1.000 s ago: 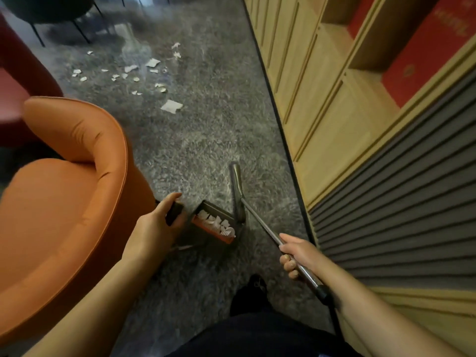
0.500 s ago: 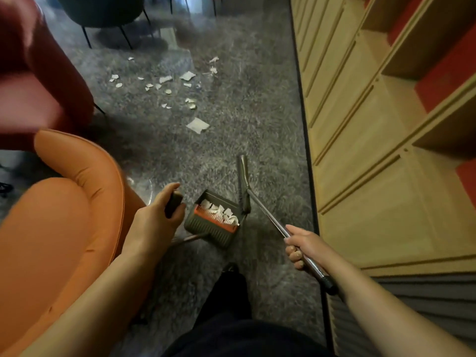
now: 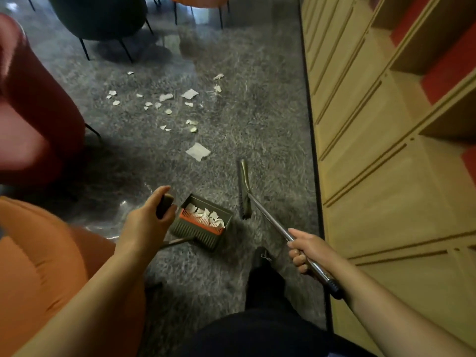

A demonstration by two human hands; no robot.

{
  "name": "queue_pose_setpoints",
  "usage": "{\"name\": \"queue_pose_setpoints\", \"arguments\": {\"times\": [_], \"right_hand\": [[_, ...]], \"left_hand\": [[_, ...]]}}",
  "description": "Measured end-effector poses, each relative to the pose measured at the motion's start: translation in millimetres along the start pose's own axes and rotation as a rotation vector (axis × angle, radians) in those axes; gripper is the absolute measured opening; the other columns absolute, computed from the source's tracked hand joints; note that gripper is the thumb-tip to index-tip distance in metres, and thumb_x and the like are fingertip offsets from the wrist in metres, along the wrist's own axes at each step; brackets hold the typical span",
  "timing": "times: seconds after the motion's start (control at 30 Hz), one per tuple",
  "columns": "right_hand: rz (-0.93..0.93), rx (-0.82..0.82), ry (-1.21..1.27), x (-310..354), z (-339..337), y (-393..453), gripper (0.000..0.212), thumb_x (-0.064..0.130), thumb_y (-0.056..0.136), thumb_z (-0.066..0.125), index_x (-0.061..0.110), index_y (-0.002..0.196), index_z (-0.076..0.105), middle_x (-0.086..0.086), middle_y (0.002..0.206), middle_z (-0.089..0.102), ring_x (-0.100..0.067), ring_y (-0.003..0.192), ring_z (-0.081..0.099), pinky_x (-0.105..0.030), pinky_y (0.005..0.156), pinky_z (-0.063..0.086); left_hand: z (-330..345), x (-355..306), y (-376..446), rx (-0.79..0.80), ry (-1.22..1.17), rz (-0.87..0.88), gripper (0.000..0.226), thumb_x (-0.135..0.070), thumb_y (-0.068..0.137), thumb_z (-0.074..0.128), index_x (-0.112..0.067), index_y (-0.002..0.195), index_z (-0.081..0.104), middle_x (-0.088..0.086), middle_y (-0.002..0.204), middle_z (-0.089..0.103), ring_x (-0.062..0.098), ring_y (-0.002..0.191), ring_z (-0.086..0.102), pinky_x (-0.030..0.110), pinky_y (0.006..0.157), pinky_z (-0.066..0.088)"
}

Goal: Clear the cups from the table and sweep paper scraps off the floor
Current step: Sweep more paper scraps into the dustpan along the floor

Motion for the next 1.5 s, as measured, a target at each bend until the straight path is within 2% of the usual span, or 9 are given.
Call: {"name": "queue_pose_setpoints", "arguments": {"times": [0.2,0.57,0.77,0.8,0.87,0.93,1.07,1.2,1.5], "right_hand": [[0.03,0.037,-0.07,109.2,-5.2,84.8,0.059,0.0,0.098,0.037,0.022,0.15,0.024,0.0,0.047,0.039,-0.006,0.032,0.034,-0.017,0.031,0.029],[0.048,0.081,-0.166,267.4,29.7,199.7,0.06,0.0,0.097,0.039,0.023,0.15,0.023,-0.003,0.052,0.037,-0.007,0.031,0.033,-0.016,0.032,0.027],[0.062,0.065,-0.166,329.3,57.8,259.3,0.057,0.001,0.097,0.038,0.023,0.148,0.028,-0.002,0.049,0.038,-0.006,0.031,0.033,-0.015,0.031,0.027],[0.066,0.062,-0.163,338.7,61.1,265.2,0.057,0.001,0.097,0.038,0.023,0.148,0.028,-0.002,0.05,0.038,-0.006,0.031,0.033,-0.015,0.031,0.027],[0.075,0.069,-0.14,355.2,66.4,278.0,0.059,0.0,0.097,0.039,0.024,0.149,0.027,-0.003,0.051,0.039,-0.006,0.032,0.034,-0.016,0.031,0.028],[0.083,0.071,-0.128,370.8,70.0,291.3,0.06,0.001,0.097,0.039,0.024,0.15,0.026,-0.003,0.052,0.039,-0.006,0.032,0.035,-0.017,0.031,0.028],[0.103,0.07,-0.125,400.2,71.3,315.6,0.06,0.001,0.097,0.039,0.024,0.15,0.024,-0.003,0.052,0.039,-0.006,0.034,0.035,-0.017,0.032,0.029],[0.122,0.068,-0.122,438.3,66.8,352.2,0.06,0.0,0.096,0.039,0.024,0.15,0.025,-0.001,0.046,0.042,-0.007,0.032,0.035,-0.017,0.031,0.029],[0.171,0.118,-0.22,548.4,48.0,441.8,0.06,0.0,0.097,0.037,0.025,0.15,0.025,-0.003,0.049,0.039,-0.007,0.031,0.034,-0.016,0.032,0.028]], "left_hand": [[-1.1,-10.9,95.9,-0.086,-0.023,-0.118,0.049,-0.03,0.093,0.064,-0.037,0.139,0.049,0.014,0.107,0.069,0.028,0.086,0.065,0.037,0.077,0.053],[-12.8,-19.7,234.9,-0.183,-0.024,-0.232,0.048,-0.034,0.092,0.064,-0.042,0.137,0.048,0.009,0.103,0.07,0.018,0.082,0.06,0.029,0.075,0.046],[7.2,-7.2,334.7,-0.103,-0.066,-0.246,0.049,-0.036,0.093,0.063,-0.037,0.14,0.048,0.008,0.115,0.069,0.022,0.1,0.065,0.029,0.082,0.049],[11.1,-6.8,349.3,-0.088,-0.069,-0.243,0.049,-0.036,0.093,0.063,-0.037,0.139,0.048,0.007,0.115,0.069,0.02,0.098,0.065,0.024,0.078,0.049],[17.8,-7.5,376.7,-0.061,-0.105,-0.242,0.048,-0.033,0.093,0.063,-0.038,0.138,0.049,0.006,0.112,0.068,0.008,0.081,0.061,0.005,0.055,0.044],[21.7,-6.5,403.9,-0.037,-0.13,-0.258,0.048,-0.03,0.094,0.063,-0.038,0.138,0.049,0.006,0.109,0.067,-0.004,0.07,0.052,0.002,0.04,0.037],[27.9,-14.1,450.4,0.013,-0.071,-0.267,0.049,-0.033,0.095,0.06,-0.039,0.141,0.045,0.005,0.115,0.066,-0.003,0.074,0.053,0.008,0.049,0.043],[31.1,-24.8,502.9,0.001,-0.019,-0.268,0.05,-0.035,0.094,0.061,-0.036,0.142,0.046,0.008,0.119,0.067,0.022,0.101,0.063,0.025,0.079,0.044],[32.9,-48.8,609.3,-0.168,-0.05,-0.388,0.046,-0.033,0.093,0.063,-0.034,0.137,0.051,0.01,0.116,0.068,0.024,0.099,0.063,0.028,0.08,0.045]]}}
Point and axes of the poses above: each hand's wrist, its own y-axis towards the middle knuckle, its own z-axis out of the palm, x = y × z, the point moved 10 cm from there along y, towards the middle knuckle
